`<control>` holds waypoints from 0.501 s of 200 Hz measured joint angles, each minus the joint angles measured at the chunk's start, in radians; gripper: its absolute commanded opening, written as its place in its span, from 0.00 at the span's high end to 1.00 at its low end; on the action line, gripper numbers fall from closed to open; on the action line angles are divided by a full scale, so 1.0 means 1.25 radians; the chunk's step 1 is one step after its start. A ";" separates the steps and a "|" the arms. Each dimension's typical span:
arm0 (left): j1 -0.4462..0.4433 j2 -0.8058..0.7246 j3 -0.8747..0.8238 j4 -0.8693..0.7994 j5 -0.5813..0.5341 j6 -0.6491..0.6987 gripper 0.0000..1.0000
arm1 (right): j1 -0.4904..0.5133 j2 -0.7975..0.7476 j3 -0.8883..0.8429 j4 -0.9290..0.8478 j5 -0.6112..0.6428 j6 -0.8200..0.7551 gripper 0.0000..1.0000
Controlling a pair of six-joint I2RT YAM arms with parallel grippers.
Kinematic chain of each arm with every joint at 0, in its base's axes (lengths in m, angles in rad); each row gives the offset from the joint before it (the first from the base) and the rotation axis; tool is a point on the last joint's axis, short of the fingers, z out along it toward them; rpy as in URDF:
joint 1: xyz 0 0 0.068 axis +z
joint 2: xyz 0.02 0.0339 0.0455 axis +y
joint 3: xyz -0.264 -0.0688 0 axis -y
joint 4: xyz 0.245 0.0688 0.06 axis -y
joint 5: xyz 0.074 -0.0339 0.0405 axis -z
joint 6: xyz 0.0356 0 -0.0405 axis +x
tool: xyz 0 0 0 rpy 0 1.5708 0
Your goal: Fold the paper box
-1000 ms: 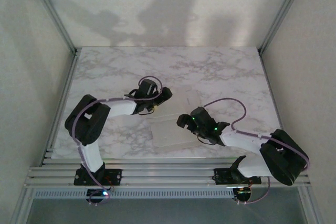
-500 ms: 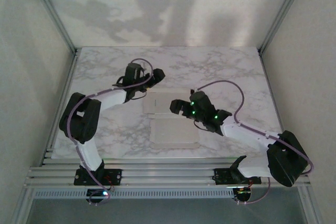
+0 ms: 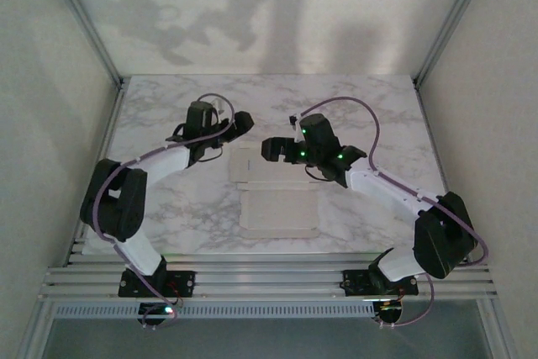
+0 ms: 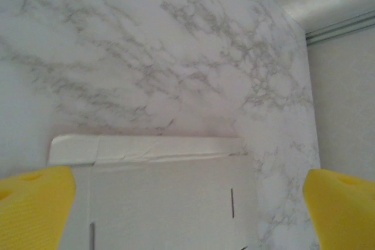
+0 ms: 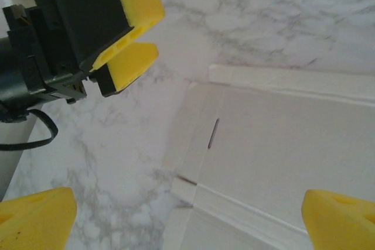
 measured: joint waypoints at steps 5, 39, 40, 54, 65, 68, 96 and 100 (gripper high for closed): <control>0.000 -0.006 -0.011 -0.001 -0.003 -0.001 0.01 | -0.003 -0.001 0.000 -0.004 -0.013 -0.004 0.01; -0.005 -0.071 -0.085 -0.021 -0.038 0.019 0.01 | -0.020 -0.016 -0.010 -0.023 -0.054 -0.007 0.01; -0.005 -0.075 -0.088 -0.021 -0.039 0.022 0.01 | -0.020 -0.016 -0.012 -0.023 -0.056 -0.005 0.01; -0.005 -0.103 -0.099 -0.039 -0.053 0.038 0.01 | -0.021 -0.019 -0.026 -0.022 -0.065 0.006 0.01; -0.005 -0.116 -0.100 -0.050 -0.060 0.050 0.01 | -0.022 -0.019 -0.036 -0.022 -0.072 0.016 0.01; -0.005 -0.118 -0.099 -0.052 -0.060 0.054 0.01 | -0.022 -0.019 -0.039 -0.023 -0.072 0.018 0.01; -0.005 -0.110 -0.089 -0.106 -0.064 0.085 0.01 | -0.022 -0.019 -0.055 -0.023 -0.068 0.038 0.01; -0.005 -0.107 -0.086 -0.113 -0.067 0.088 0.01 | -0.022 -0.019 -0.056 -0.023 -0.067 0.039 0.01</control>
